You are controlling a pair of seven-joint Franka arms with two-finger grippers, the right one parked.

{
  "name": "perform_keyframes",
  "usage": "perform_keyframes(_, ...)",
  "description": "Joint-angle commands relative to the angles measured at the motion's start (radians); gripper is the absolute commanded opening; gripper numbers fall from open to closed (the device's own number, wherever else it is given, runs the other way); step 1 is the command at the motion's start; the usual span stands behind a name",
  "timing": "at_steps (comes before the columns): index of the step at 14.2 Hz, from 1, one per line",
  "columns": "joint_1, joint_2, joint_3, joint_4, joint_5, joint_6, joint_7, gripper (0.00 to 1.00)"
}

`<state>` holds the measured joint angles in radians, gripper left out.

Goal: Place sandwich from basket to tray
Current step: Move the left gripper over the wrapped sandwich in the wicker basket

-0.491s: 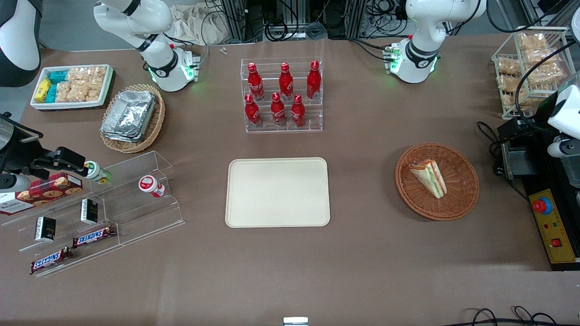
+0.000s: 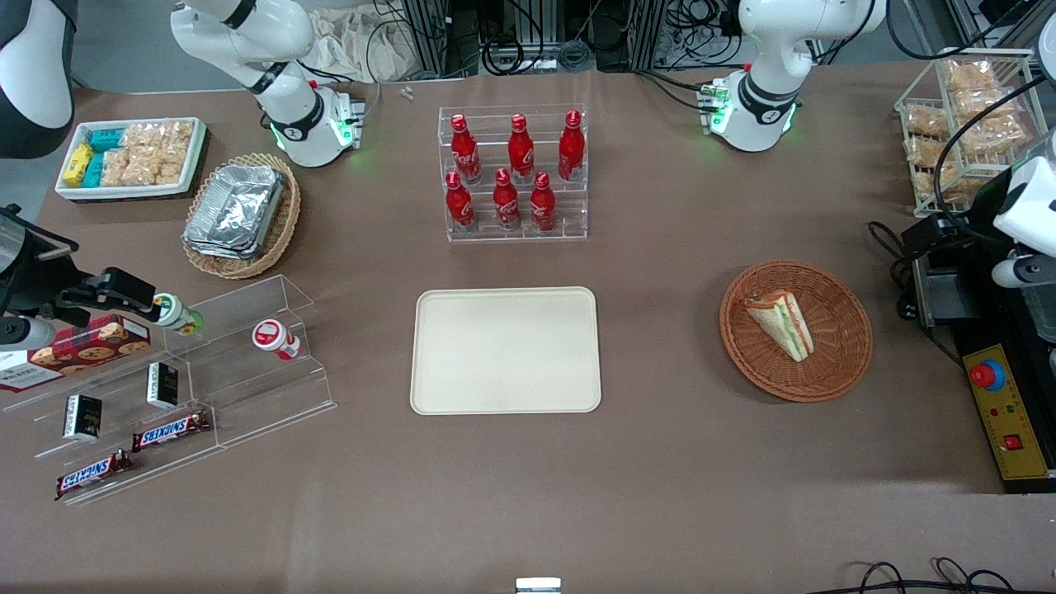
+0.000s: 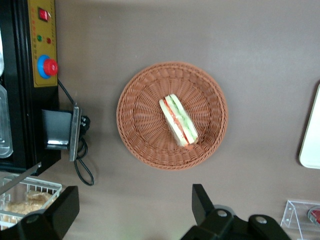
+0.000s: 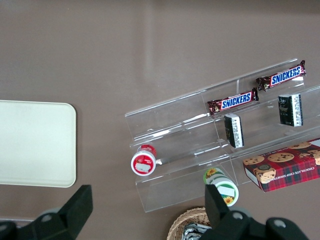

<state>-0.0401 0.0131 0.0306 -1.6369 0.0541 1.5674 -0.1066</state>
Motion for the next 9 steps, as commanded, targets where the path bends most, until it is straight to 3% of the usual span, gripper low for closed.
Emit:
perform_keyframes(1, -0.006, -0.002, -0.001, -0.053, -0.016, -0.015, -0.057, 1.0)
perform_keyframes(5, -0.007, 0.001, -0.017, -0.167, -0.029, 0.034, -0.258, 1.0)
perform_keyframes(7, -0.006, -0.008, -0.015, -0.26, -0.082, 0.132, -0.318, 1.0)
perform_keyframes(9, -0.006, -0.021, -0.015, -0.358, -0.086, 0.228, -0.355, 1.0)
